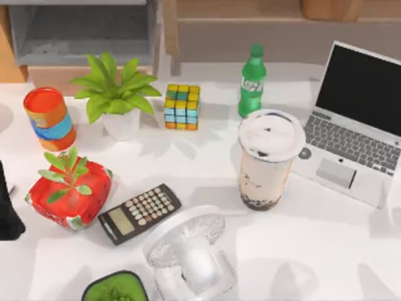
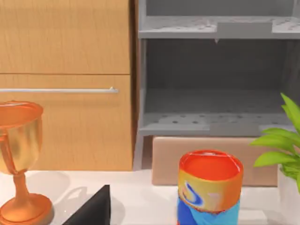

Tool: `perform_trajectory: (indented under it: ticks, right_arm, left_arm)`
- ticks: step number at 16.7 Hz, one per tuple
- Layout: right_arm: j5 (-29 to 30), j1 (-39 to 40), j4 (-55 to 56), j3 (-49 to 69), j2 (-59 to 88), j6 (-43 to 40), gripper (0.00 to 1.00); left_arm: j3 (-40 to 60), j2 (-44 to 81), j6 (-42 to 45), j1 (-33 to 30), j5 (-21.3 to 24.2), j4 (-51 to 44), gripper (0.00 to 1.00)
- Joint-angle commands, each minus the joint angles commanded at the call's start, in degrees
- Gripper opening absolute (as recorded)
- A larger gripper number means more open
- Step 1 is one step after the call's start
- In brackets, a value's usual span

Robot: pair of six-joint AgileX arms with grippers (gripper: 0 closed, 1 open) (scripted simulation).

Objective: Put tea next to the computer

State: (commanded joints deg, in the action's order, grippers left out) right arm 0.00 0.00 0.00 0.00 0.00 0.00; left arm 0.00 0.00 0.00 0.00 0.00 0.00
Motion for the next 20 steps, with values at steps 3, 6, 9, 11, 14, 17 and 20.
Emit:
perform_trajectory:
  ticks: [3, 6, 9, 11, 14, 17, 20]
  right_arm:
    - [0.43, 0.67, -0.49, 0.67, 0.67, 0.66, 1.0]
    - [3.49, 6.17, -3.98, 6.07, 6.16, 5.95, 1.0]
    - [7.99, 16.37, -9.37, 15.49, 17.04, 14.5, 1.0]
    - [11.25, 24.21, -13.52, 22.69, 26.88, 20.53, 1.0]
    - [15.98, 35.29, -19.98, 33.63, 43.78, 29.01, 1.0]
    - [20.45, 43.72, -26.47, 43.94, 60.43, 35.55, 1.0]
    - [24.58, 48.65, -32.65, 53.22, 74.58, 40.64, 1.0]
  left_arm:
    - [0.0, 0.0, 0.0, 0.0, 0.0, 0.0, 1.0]
    - [0.0, 0.0, 0.0, 0.0, 0.0, 0.0, 1.0]
    - [0.0, 0.0, 0.0, 0.0, 0.0, 0.0, 1.0]
    - [0.0, 0.0, 0.0, 0.0, 0.0, 0.0, 1.0]
    - [0.0, 0.0, 0.0, 0.0, 0.0, 0.0, 1.0]
    - [0.0, 0.0, 0.0, 0.0, 0.0, 0.0, 1.0]
    - [0.0, 0.0, 0.0, 0.0, 0.0, 0.0, 1.0]
